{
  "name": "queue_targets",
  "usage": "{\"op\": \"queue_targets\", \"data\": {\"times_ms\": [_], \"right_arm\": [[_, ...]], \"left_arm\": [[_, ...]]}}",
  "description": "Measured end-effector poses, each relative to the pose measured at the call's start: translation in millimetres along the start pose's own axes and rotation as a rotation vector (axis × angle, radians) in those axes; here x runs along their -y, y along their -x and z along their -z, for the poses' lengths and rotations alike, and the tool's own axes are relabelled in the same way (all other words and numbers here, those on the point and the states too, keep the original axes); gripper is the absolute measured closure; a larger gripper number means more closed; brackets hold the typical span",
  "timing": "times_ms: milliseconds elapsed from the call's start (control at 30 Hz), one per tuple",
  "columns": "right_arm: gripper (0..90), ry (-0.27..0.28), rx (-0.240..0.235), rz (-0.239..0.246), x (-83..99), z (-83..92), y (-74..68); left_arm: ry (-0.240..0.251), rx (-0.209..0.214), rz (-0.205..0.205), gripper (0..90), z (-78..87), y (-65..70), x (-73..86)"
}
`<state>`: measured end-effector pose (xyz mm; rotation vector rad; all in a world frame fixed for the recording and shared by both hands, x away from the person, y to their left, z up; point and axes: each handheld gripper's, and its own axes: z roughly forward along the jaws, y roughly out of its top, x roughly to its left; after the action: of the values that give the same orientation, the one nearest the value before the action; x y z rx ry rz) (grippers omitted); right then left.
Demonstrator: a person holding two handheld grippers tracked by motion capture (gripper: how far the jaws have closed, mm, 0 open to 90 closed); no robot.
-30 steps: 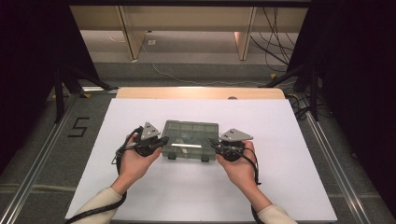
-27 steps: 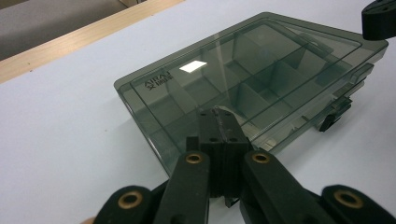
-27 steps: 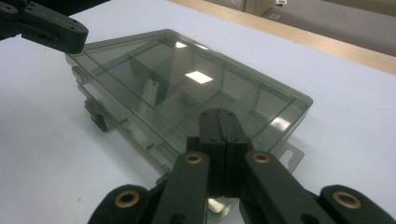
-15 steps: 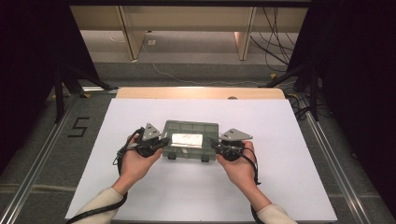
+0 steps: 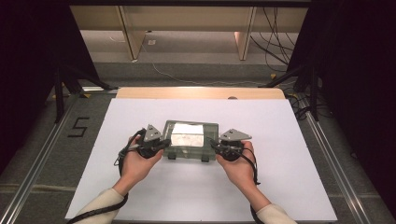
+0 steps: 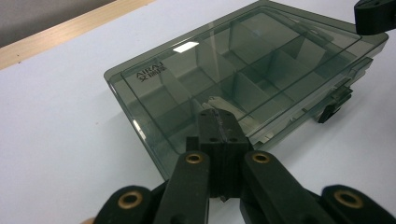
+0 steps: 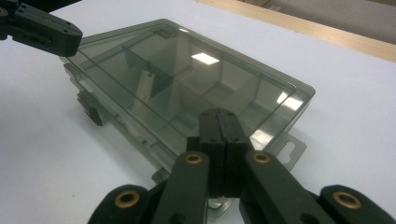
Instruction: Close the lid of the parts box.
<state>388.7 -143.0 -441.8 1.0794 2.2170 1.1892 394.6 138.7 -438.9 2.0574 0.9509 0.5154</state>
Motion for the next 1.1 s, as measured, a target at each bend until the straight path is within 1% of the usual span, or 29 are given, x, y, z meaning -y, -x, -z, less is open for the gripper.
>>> {"op": "queue_targets", "data": {"times_ms": [33, 67, 100, 133, 233, 267, 300, 333, 367, 400, 433, 467, 500, 533, 633, 667, 733, 767, 800, 833, 900, 933, 967, 1000, 1033, 1067, 1100], "right_arm": [[90.0, 0.007, -0.004, -0.004, 0.4, -0.7, -0.1], [90.0, 0.006, 0.002, 0.007, 0.8, -1.0, 0.4], [90.0, 0.004, 0.003, 0.006, 0.9, -1.0, 0.3], [90.0, 0.0, 0.002, -0.002, 0.8, -0.9, -0.2], [90.0, 0.005, 0.005, 0.005, 2.1, -3.3, -0.1], [90.0, -0.011, 0.003, -0.001, 1.9, -2.1, -0.1], [90.0, -0.001, 0.006, 0.008, 2.6, -3.5, 0.3], [90.0, -0.002, 0.006, 0.007, 2.8, -3.8, 0.4], [90.0, -0.004, 0.006, 0.002, 3.0, -3.8, 0.0], [90.0, -0.004, 0.003, 0.009, 3.1, -4.3, 0.3], [90.0, -0.008, 0.0, 0.001, 3.1, -4.0, -0.2], [90.0, -0.009, 0.0, 0.001, 3.1, -4.1, -0.3], [90.0, -0.007, 0.0, -0.005, 3.3, -4.6, -0.7], [90.0, -0.008, -0.01, 0.007, 3.3, -4.7, 0.0], [90.0, -0.009, 0.005, 0.002, 4.4, -5.6, -1.0], [90.0, -0.016, -0.005, -0.005, 4.2, -5.6, -1.3], [90.0, -0.021, 0.002, 0.002, 4.9, -5.9, -1.2], [90.0, -0.024, -0.002, -0.002, 5.2, -6.0, -1.5], [90.0, -0.021, 0.0, 0.006, 5.8, -6.8, -1.2], [90.0, -0.027, -0.004, -0.002, 5.8, -6.9, -1.9], [90.0, -0.027, -0.001, -0.006, 6.4, -7.5, -2.3], [90.0, -0.03, -0.002, -0.007, 6.5, -7.6, -2.3], [90.0, -0.032, -0.001, -0.006, 6.8, -7.7, -2.3], [90.0, -0.033, -0.003, -0.005, 7.0, -8.1, -2.4], [90.0, -0.033, -0.001, 0.003, 7.4, -8.7, -2.0], [90.0, -0.037, -0.005, -0.005, 7.4, -8.5, -2.4], [90.0, -0.036, -0.003, -0.003, 7.6, -8.6, -2.3]], "left_arm": [[-0.01, 0.001, -0.011, 89.7, 0.4, -0.5, -0.1], [-0.017, 0.008, -0.019, 89.7, 1.1, -0.7, -0.1], [-0.025, 0.013, -0.031, 89.7, 1.5, -1.4, -0.2], [0.003, 0.011, 0.004, 89.7, -1.2, 0.9, 0.8], [-0.01, 0.008, -0.002, 89.7, -0.8, 1.1, 0.8], [-0.012, 0.008, -0.002, 89.7, -0.7, 1.1, 0.8], [-0.013, 0.01, -0.001, 89.7, -0.8, 1.1, 1.0], [-0.014, 0.01, -0.002, 89.7, -0.8, 1.0, 1.0], [-0.015, 0.01, -0.001, 89.7, -1.0, 1.1, 1.1], [-0.012, 0.01, 0.0, 89.7, -1.5, 1.1, 1.4], [-0.015, 0.005, 0.001, 89.7, -1.7, 1.2, 1.5], [-0.011, 0.01, 0.008, 89.7, -2.2, 1.5, 1.9], [-0.015, 0.008, 0.002, 89.7, -1.9, 1.3, 1.9], [-0.006, 0.015, 0.005, 89.7, -3.2, 1.5, 2.4], [-0.019, 0.013, -0.011, 89.7, -2.6, 1.4, 2.4], [-0.012, 0.012, 0.001, 89.7, -3.6, 2.4, 2.7], [-0.015, 0.013, 0.004, 89.7, -4.8, 2.2, 3.6], [-0.022, 0.018, -0.001, 89.7, -4.4, 1.9, 3.7], [-0.027, 0.015, -0.011, 89.7, -4.0, 1.9, 3.6], [-0.019, 0.014, -0.002, 89.7, -4.9, 2.4, 3.9], [-0.025, 0.018, -0.002, 89.7, -5.2, 2.2, 4.2], [-0.019, 0.019, 0.002, 89.7, -6.3, 2.4, 4.7], [-0.026, 0.013, -0.005, 89.7, -6.5, 1.8, 4.7], [-0.025, 0.019, -0.004, 89.7, -6.2, 2.1, 4.8], [-0.026, 0.016, 0.008, 89.7, -6.7, 2.9, 5.1], [-0.026, 0.017, 0.001, 89.7, -6.8, 2.5, 5.2], [-0.03, 0.017, -0.003, 89.7, -6.8, 2.3, 5.3]]}}
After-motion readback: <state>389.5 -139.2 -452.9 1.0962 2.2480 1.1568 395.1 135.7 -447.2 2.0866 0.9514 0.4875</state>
